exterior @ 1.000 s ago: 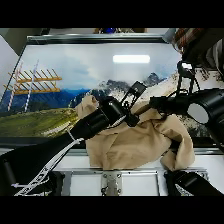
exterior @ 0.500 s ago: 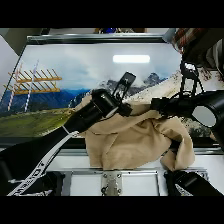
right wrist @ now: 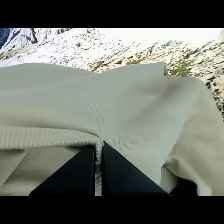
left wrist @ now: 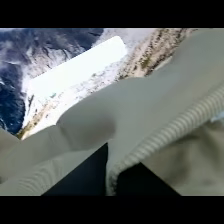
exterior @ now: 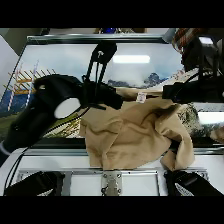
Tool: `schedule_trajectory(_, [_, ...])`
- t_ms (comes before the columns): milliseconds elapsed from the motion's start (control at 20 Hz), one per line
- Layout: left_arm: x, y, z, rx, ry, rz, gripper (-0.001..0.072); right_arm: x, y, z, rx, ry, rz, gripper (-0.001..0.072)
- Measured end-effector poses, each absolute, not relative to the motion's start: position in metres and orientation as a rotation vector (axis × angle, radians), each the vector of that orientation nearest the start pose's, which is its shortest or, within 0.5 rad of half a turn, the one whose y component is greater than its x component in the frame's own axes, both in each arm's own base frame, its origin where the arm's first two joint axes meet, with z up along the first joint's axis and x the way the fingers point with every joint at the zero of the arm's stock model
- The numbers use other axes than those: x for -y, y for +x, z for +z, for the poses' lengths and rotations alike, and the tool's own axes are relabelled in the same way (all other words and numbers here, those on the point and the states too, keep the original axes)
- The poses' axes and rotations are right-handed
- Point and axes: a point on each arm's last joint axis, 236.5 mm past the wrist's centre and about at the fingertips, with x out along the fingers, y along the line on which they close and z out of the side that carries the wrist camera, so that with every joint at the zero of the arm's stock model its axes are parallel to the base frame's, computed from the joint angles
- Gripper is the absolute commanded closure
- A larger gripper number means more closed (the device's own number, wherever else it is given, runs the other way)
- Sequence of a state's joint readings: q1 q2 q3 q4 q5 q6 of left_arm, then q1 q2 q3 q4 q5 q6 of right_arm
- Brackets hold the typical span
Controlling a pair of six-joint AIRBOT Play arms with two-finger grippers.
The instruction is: Fold the clothes and pants, and hang the long-sleeved shirts on hangers.
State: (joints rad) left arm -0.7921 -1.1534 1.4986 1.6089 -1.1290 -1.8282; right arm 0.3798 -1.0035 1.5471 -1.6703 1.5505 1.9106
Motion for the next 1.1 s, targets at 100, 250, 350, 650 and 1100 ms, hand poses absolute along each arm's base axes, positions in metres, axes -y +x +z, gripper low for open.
schedule_trajectory(100, [0.294, 0.283, 0.199, -0.877, 0.092, -0.660, 0.0690, -0.105, 0.312, 0.222, -1.031, 0.040, 0.127, 0.0687])
schedule_trajectory(250, [0.283, 0.252, 0.162, -1.021, 0.077, -0.677, 0.0690, -0.118, 0.315, 0.205, -1.119, -0.010, 0.190, 0.0687])
schedule_trajectory(350, [0.282, 0.243, 0.131, -1.106, 0.040, -0.680, 0.0690, -0.125, 0.325, 0.183, -1.176, -0.041, 0.208, 0.0687])
schedule_trajectory(650, [0.287, 0.273, 0.058, -1.266, -0.030, -0.615, 0.0691, -0.145, 0.373, 0.102, -1.293, -0.096, 0.216, 0.0618])
schedule_trajectory(1100, [0.298, 0.319, 0.038, -1.292, -0.069, -0.580, 0.0690, -0.157, 0.404, 0.116, -1.151, -0.045, 0.219, 0.0266])
